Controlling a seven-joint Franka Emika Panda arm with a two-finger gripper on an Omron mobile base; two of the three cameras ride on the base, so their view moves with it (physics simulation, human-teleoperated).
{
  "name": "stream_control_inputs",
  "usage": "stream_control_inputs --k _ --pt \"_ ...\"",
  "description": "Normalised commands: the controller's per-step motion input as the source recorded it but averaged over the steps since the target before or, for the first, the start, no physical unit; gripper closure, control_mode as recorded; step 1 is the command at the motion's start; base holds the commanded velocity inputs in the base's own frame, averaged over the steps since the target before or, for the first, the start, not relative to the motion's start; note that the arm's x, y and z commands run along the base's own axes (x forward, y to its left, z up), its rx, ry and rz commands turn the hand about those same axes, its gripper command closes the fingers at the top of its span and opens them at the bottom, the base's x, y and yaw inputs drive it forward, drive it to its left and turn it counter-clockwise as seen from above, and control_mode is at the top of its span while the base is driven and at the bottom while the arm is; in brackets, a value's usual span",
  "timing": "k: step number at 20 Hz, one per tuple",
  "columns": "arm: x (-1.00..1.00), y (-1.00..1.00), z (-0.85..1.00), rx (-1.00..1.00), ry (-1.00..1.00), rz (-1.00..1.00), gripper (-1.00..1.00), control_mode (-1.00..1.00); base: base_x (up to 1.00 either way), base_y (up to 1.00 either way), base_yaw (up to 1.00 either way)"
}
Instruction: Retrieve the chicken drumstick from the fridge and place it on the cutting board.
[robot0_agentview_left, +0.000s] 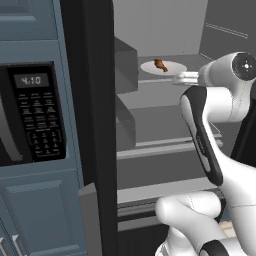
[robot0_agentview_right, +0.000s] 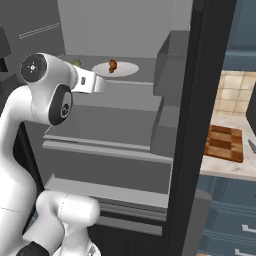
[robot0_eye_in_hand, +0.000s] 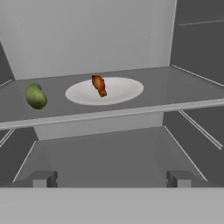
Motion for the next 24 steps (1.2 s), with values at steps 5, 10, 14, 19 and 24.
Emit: stream_control_inputs --k 5,10,14,19,24 --pt "0.2 0.0 -0.04 0.0 0.03 0.0 -1.0 -1.0 0.0 0.0 0.0" --pt "0.43 0.0 0.0 0.0 0.0 0.0 -1.0 -1.0 0.0 0.0 0.0" --pt "0.44 -0.01 0.29 0.0 -0.03 0.0 -1.0 -1.0 0.0 0.0 0.0" --pt "0.33 0.0 0.1 0.0 0.0 0.0 -1.0 -1.0 0.0 0.0 0.0" --pt "0.48 0.0 0.02 0.0 0.01 0.0 -1.0 -1.0 0.0 0.0 0.0"
